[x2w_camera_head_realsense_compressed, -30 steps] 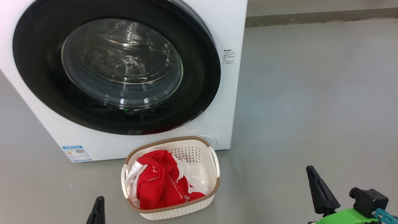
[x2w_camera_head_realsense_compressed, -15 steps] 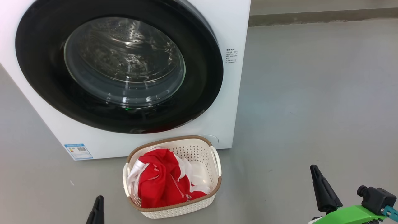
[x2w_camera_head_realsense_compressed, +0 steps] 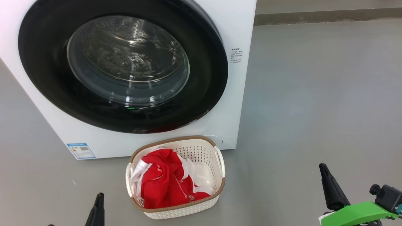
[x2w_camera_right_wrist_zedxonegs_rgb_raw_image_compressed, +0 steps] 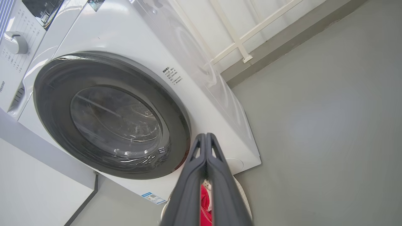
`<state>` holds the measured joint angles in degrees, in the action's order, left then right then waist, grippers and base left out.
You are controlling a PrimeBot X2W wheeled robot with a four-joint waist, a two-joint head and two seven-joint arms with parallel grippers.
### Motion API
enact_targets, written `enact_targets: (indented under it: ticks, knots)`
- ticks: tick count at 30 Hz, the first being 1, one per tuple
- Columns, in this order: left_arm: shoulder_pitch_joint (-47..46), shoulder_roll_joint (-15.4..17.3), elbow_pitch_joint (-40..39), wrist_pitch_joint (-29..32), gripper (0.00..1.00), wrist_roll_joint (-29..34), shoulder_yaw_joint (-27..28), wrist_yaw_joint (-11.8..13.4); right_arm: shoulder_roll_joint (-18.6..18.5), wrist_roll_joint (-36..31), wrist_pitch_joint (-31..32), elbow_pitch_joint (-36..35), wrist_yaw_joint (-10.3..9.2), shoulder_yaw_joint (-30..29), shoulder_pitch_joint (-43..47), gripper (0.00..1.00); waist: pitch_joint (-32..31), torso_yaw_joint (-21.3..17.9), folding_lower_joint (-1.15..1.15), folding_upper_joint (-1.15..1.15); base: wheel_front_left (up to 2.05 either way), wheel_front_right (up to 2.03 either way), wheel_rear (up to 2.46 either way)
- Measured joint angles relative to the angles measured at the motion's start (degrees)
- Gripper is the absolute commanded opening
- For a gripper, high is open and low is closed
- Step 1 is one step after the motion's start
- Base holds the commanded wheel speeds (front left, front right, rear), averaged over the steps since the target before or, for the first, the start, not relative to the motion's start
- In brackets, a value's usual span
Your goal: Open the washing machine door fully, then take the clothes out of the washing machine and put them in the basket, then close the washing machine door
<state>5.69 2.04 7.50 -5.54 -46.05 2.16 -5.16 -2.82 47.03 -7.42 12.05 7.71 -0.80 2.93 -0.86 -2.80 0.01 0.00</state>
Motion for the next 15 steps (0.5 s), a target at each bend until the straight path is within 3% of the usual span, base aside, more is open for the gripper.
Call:
enact_targets:
  ticks: [15]
  knots:
    - [-1.54,0.03,1.52,2.47,0.00,-9.70,0.40,-0.42,-0.24,9.85,2.50,0.70,0.00,-0.55,-1.20,0.00,0.22,0.59,0.00,0.00,0.00,0.00,0.00]
